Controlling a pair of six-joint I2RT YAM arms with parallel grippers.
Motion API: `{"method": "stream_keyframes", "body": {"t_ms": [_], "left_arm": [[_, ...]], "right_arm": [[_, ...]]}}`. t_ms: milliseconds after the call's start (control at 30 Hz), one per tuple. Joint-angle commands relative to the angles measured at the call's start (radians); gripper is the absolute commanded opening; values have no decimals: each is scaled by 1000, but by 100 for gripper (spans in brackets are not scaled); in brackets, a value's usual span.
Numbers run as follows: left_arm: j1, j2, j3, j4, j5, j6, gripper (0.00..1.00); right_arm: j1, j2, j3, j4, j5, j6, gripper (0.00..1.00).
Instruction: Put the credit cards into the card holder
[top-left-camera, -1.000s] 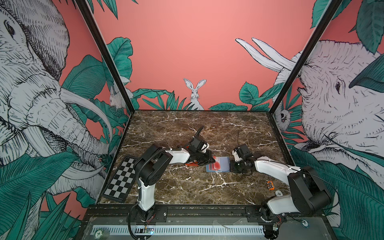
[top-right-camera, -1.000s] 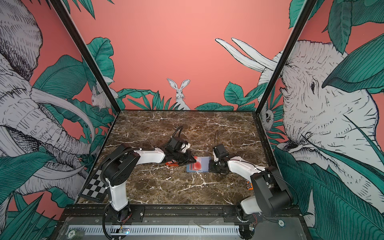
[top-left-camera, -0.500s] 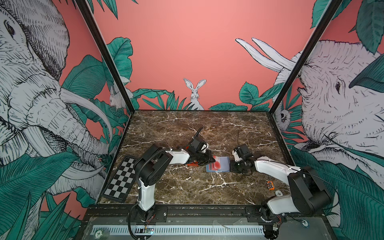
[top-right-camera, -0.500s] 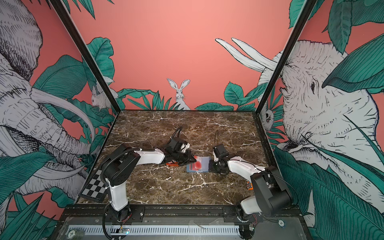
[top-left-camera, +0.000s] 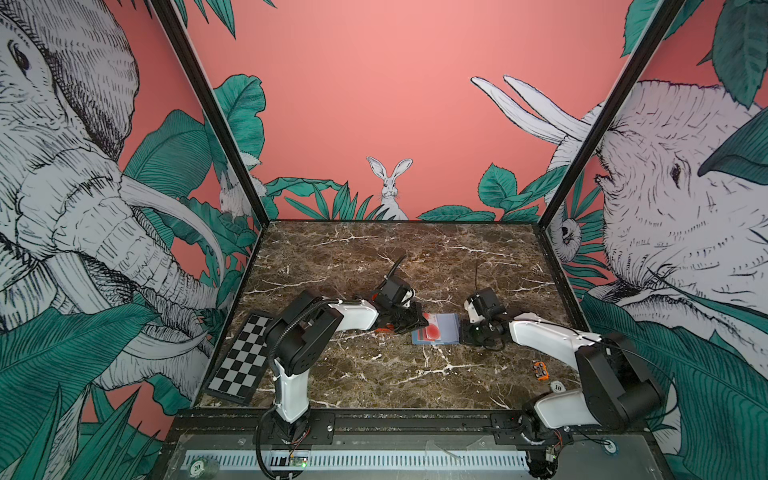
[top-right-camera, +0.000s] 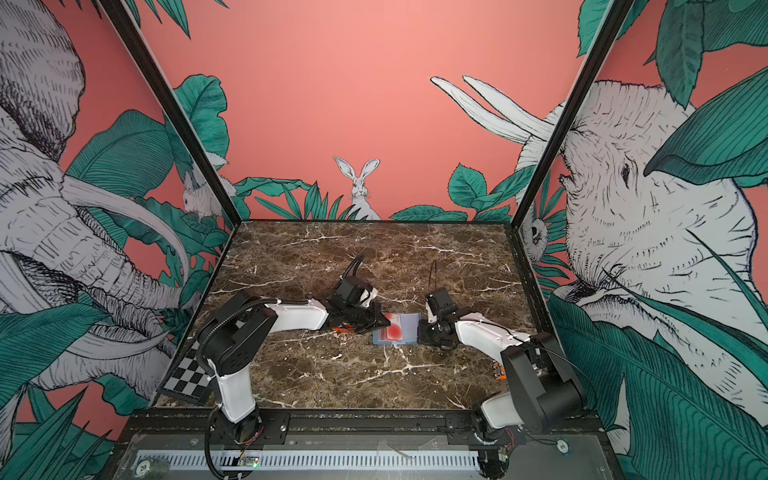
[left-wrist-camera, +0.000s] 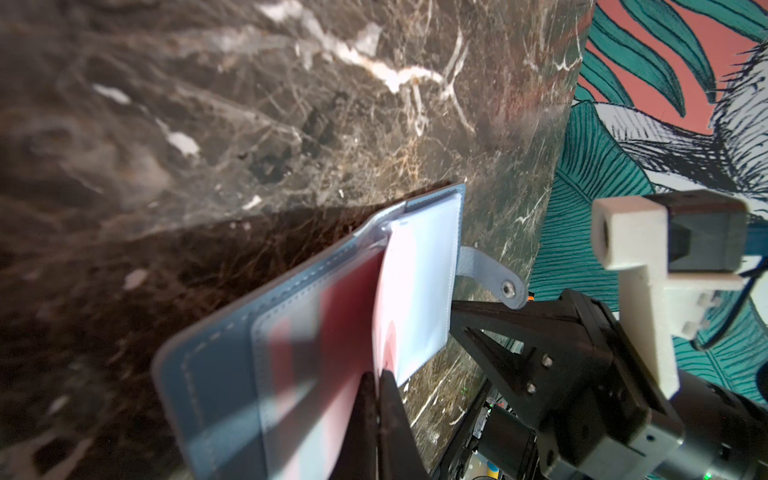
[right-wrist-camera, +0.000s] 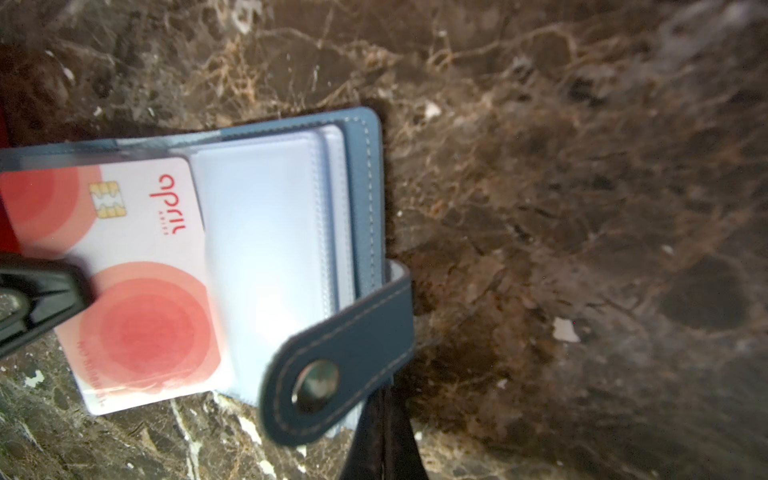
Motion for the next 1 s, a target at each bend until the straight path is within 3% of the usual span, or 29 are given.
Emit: {"method": "stream_keyframes", "body": {"t_ms": [0,533,967], "left_arm": [[-17,8,16,-61,3,2,0],[-17,55,107,-164,49,96,0],[-17,83,230,-392,3,209,19]], "right_arm": [[10,17,-17,43,2,-1,5],[9,22,-13,41,2,-3,4],[9,26,-2,22,17,-7,5]]}}
